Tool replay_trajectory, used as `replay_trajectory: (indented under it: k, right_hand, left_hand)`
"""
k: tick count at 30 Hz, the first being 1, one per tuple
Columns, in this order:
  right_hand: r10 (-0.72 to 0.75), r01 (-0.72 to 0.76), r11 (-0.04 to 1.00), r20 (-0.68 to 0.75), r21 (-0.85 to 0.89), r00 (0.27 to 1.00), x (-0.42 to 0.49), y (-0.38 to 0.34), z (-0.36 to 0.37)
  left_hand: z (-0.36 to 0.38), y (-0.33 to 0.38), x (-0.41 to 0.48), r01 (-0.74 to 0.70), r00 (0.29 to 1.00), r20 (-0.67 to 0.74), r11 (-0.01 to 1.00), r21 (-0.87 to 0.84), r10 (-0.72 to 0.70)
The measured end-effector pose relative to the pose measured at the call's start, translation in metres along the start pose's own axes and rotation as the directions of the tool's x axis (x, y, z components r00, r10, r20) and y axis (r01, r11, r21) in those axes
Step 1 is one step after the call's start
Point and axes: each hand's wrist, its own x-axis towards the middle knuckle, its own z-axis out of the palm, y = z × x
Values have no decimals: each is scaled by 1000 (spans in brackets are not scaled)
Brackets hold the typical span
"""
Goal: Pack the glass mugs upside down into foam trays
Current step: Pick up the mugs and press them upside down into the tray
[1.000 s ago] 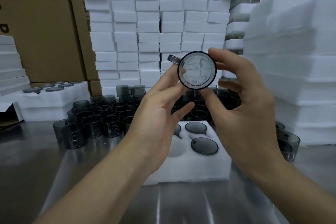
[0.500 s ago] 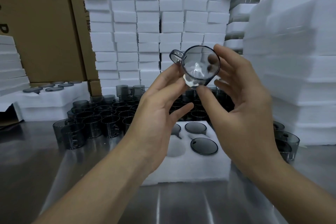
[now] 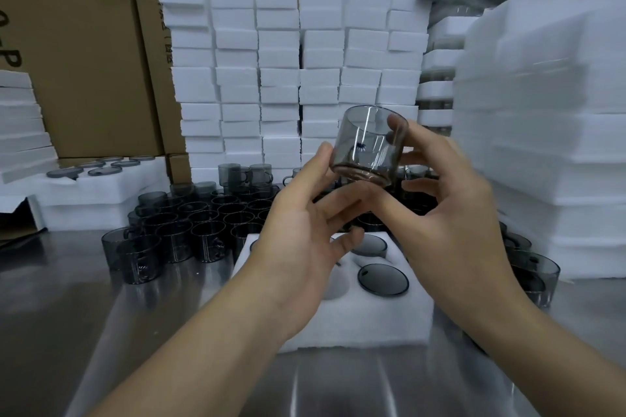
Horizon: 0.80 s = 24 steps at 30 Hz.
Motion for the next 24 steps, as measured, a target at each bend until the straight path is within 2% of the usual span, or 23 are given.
replay_trajectory:
  k: [3,6,10,18,21,24]
  right_hand:
    - [-38,39,997,12,-64,999,0,2,0]
    - [-58,58,985,4,-162,998,0,4,-1]
    - [-99,95,960,-2,-264,995,-1,4,-2]
    - [-55,59,979,28,-193,998,0,0,0]
    - [-67,69,986,15,-151,998,-1,0,0]
    - [-104,105,970,17,-219,994,-2,3,0]
  left_hand:
    - [1,-5,1,36,996,-86,999,-2,-36]
    - [1,-9,1,-13,989,-146,998,61,22]
    - [3,-6,-1,-45,994,-101,996,74,52]
    - [5,-6,1,98,991,-78,990,-102,-106]
    - [6,-9,1,98,992,-73,988,-117,-107]
    - [5,-11,1,56,993,-98,991,-122,-68]
